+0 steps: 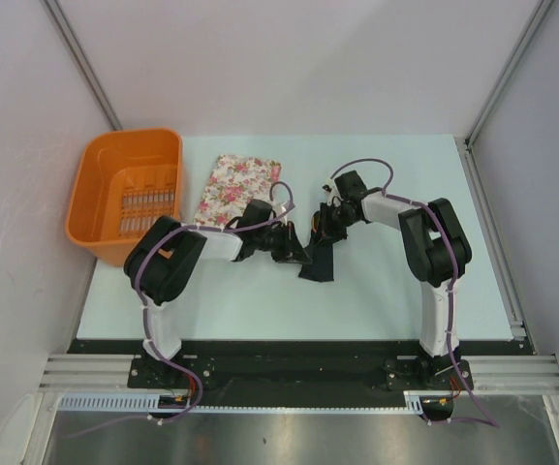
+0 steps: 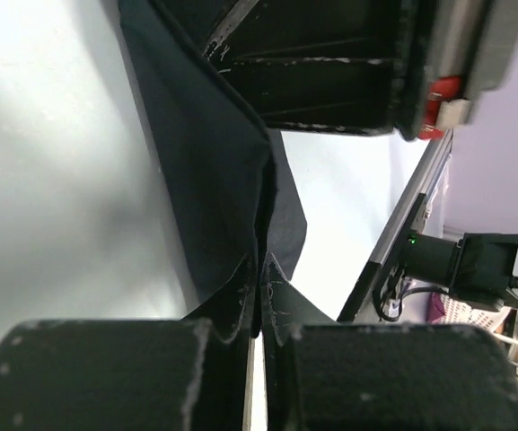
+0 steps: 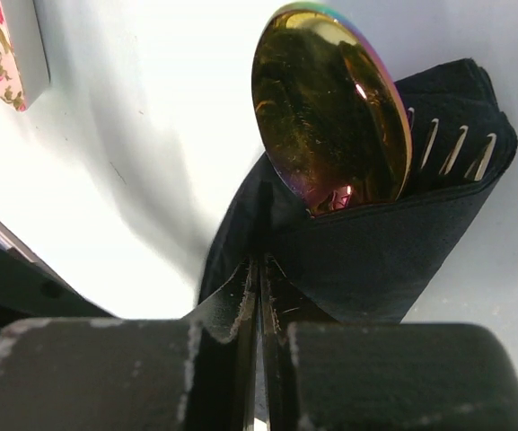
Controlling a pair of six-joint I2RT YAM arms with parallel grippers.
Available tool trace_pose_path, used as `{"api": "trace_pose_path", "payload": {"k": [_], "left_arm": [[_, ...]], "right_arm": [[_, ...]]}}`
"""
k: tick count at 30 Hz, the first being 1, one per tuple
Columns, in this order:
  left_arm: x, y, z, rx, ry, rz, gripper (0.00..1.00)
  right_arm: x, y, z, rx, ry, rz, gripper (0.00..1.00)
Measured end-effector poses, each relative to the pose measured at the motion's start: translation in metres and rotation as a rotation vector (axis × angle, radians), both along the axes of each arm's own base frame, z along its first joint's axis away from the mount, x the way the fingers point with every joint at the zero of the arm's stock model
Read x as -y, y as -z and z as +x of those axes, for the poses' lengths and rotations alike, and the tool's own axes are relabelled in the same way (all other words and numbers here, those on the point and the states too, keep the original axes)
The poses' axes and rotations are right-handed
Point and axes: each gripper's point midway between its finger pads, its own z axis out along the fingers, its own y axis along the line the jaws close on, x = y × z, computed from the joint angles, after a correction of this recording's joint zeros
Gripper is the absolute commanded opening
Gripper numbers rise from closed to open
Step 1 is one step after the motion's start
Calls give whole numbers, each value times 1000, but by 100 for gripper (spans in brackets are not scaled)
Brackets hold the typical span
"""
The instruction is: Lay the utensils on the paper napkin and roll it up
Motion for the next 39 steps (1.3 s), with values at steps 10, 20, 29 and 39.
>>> {"api": "trace_pose_path", "payload": {"k": [10, 20, 29, 39], "left_arm": [[10, 28, -2, -77, 8, 68, 5], [4, 29, 2, -23, 74, 186, 1], [1, 28, 3, -12, 97, 213, 0], [1, 28, 4, -12, 110, 218, 0]], "right_arm": [[-1, 0, 0, 0, 4, 12, 4], [4, 1, -1, 15, 24, 28, 2], [6, -5, -3, 14, 21, 85, 17], [21, -15, 1, -31, 36, 153, 15]]}}
